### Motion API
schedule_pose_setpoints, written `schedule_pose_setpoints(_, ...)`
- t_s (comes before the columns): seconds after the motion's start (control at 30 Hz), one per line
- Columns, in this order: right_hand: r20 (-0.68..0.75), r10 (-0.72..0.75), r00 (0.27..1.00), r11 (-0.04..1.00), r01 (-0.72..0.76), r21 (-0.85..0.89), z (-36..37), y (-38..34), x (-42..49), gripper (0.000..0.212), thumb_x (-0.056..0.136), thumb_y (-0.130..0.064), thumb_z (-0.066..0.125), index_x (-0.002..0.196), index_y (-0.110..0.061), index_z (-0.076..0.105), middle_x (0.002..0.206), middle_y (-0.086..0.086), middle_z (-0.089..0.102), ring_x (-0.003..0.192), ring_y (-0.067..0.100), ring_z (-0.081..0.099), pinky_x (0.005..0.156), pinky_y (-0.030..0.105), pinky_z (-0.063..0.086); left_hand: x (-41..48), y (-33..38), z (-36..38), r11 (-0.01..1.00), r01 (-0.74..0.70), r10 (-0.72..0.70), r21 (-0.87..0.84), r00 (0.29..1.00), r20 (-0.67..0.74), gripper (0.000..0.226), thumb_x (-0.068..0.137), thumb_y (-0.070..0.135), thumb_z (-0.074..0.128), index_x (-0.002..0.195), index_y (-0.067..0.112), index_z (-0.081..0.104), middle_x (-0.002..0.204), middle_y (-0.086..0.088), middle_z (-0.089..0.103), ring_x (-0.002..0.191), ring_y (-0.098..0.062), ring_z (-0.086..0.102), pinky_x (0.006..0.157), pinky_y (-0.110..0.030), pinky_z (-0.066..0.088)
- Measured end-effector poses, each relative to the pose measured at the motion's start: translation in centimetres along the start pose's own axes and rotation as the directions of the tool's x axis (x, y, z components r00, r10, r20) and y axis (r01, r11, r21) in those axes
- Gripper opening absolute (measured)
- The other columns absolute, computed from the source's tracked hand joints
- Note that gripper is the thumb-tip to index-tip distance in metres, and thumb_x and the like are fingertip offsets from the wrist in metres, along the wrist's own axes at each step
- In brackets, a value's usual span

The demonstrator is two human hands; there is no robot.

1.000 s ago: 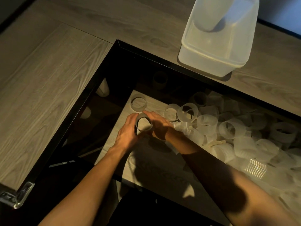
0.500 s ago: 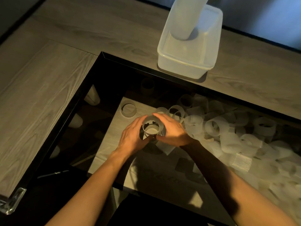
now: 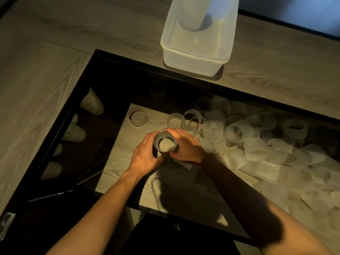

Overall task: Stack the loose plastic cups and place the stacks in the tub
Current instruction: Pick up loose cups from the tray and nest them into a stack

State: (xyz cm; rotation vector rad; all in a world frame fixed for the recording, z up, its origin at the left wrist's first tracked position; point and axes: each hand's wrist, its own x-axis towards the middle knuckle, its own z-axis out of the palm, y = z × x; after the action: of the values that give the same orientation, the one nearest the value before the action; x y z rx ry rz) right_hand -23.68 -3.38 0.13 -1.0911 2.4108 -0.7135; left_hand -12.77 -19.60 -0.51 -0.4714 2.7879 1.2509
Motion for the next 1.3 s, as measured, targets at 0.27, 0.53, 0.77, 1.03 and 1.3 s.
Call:
schedule_pose_setpoints(0.27,0.073,0.099,0.992,0.991,-0.092,-0.097,2.5,1.1,-0.2,0.062,0.086,-0.065,0.065,0.135,-0.028,0.051,0.129,-0.009,0.056,0.121,0.007,0.052,0.106,0.033,0.045,-0.3,-0.5,1.1,0.996,0.072,-0.076,0.048,0.992,0.098,0.076,0.073,0.045,0.083,0.135,0.037,0.039,0.138,0.014,0.048,0.115,-0.011,0.058,0.092,-0.029,0.050)
schedule_pose_setpoints(0.53,0.118,0.110,0.987,0.994,-0.108,-0.021,2.3,0.0,1.0,0.057,0.090,-0.005,0.063,0.145,-0.014,0.049,0.140,0.012,0.053,0.129,0.026,0.049,0.109,0.043,0.042,0.5,-0.9,1.4,0.993,0.088,-0.095,0.081,0.992,0.082,0.079,0.075,0.035,0.083,0.139,0.036,0.038,0.138,0.008,0.054,0.117,-0.016,0.060,0.093,-0.035,0.053)
schedule_pose_setpoints(0.77,-0.004,0.017,1.000,1.000,-0.017,0.003,1.7,-1.8,3.1,0.089,0.077,-0.014,0.083,0.150,-0.028,0.033,0.146,-0.003,0.047,0.137,0.017,0.044,0.115,0.040,0.040,0.8,-1.6,-1.7,0.998,0.063,-0.063,0.001,0.997,-0.055,0.091,0.071,0.032,0.087,0.147,0.028,0.036,0.145,0.005,0.050,0.130,-0.015,0.051,0.104,-0.033,0.046)
schedule_pose_setpoints(1.03,0.049,-0.079,0.996,0.997,0.079,0.004,-0.8,-5.6,9.1,0.093,0.082,-0.021,0.079,0.157,-0.028,0.024,0.157,0.000,0.033,0.143,0.019,0.031,0.116,0.038,0.033,2.8,-2.9,-6.4,0.997,0.063,-0.072,-0.049,0.974,-0.217,0.088,0.079,0.047,0.080,0.149,0.026,0.030,0.148,0.000,0.047,0.134,-0.016,0.048,0.108,-0.038,0.045)
schedule_pose_setpoints(1.3,0.048,-0.081,0.996,0.996,0.080,0.040,-1.3,-6.4,12.8,0.098,0.079,-0.019,0.082,0.157,-0.031,0.023,0.152,0.000,0.037,0.137,0.018,0.037,0.111,0.035,0.036,5.0,-3.3,-8.8,0.994,0.046,-0.071,-0.099,0.963,-0.261,0.087,0.079,0.042,0.082,0.149,0.026,0.032,0.146,0.004,0.047,0.128,-0.001,0.041,0.104,-0.026,0.038)
